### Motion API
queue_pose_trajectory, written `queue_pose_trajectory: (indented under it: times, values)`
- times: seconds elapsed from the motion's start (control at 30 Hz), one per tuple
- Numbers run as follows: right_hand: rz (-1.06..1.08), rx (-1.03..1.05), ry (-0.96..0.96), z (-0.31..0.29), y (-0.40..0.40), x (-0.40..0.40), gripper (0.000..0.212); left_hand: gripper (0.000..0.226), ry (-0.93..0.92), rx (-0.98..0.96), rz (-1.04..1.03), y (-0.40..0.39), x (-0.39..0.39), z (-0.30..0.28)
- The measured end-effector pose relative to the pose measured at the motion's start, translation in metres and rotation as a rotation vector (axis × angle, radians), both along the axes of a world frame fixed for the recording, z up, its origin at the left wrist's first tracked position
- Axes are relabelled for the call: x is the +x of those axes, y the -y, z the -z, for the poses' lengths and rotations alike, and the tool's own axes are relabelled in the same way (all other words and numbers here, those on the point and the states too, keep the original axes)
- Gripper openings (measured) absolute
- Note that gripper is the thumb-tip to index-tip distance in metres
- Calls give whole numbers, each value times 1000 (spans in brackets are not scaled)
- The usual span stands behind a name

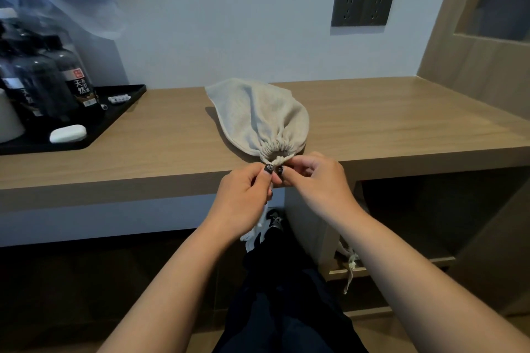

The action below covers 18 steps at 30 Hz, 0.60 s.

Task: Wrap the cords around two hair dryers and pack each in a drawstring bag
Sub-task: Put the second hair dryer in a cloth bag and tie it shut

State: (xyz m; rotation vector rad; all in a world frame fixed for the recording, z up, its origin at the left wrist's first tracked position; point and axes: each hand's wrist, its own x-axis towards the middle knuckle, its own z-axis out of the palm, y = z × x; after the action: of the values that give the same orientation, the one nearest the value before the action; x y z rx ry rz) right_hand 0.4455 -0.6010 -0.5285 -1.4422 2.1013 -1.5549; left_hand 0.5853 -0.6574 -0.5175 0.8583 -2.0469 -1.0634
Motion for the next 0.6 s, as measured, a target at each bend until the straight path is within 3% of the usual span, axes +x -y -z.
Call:
queue_pose_trajectory:
  times: [0.1,0.33,0.5,0.6]
  values:
    - [-44,-11,208,-4,4,6,9,31,-11,-21,-45,-2,-1,-5]
    - [-86,-45,403,-13,9,7,11,24,-35,-109,-105,-6,5,-15]
    - [-169,28,302,-14,4,16,7,17,-9,-70,-100,-4,5,-14]
    - [-142,14,308,-12,10,19,20,18,-18,-131,-178,-3,4,-14]
